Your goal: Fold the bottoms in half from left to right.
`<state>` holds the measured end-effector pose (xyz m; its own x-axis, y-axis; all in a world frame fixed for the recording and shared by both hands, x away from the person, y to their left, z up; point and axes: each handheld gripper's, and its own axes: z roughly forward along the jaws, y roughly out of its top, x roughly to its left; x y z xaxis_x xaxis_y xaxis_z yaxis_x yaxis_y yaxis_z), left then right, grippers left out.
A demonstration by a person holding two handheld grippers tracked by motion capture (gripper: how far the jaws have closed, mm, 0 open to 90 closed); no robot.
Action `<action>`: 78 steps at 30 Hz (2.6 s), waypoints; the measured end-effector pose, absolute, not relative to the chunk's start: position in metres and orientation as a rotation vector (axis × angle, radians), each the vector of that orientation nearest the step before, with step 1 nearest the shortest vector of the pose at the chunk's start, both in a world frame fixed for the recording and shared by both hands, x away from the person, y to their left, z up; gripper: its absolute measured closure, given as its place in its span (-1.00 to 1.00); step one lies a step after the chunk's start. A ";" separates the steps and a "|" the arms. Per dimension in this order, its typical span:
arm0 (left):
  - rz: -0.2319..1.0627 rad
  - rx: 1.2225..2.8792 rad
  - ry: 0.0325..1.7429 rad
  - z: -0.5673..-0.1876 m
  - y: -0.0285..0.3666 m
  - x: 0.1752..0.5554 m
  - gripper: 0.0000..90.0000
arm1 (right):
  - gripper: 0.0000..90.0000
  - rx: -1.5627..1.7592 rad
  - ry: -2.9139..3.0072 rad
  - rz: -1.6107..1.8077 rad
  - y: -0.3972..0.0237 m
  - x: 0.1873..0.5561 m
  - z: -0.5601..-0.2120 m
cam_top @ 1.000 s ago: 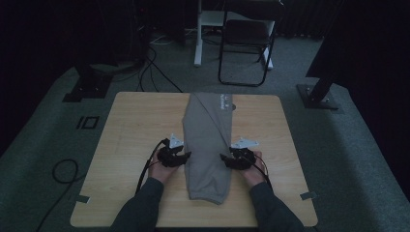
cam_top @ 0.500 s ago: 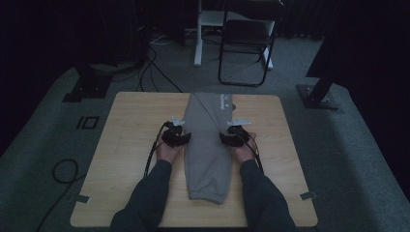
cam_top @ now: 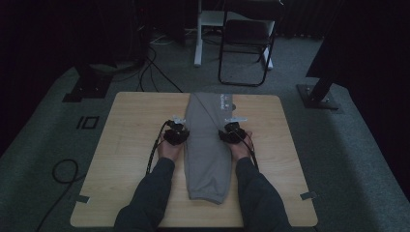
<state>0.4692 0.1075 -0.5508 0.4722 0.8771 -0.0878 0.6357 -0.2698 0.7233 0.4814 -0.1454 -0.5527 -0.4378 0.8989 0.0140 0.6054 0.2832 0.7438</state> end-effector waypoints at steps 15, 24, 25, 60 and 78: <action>0.430 2.010 1.232 -0.552 0.116 0.438 0.89 | 0.30 1.312 2.187 0.988 -0.147 0.453 -0.553; 0.430 2.034 1.196 -0.552 0.120 0.405 0.89 | 0.30 1.266 2.232 0.998 -0.148 0.420 -0.553; 0.429 2.037 1.192 -0.552 0.121 0.400 0.89 | 0.30 1.261 2.236 1.002 -0.148 0.415 -0.553; 0.538 2.013 1.265 -0.550 0.120 0.412 0.84 | -0.33 1.208 2.308 0.985 -0.104 0.449 -0.549; 0.577 2.017 1.223 -0.554 0.121 0.410 0.85 | 0.45 1.433 2.104 0.892 -0.167 0.467 -0.549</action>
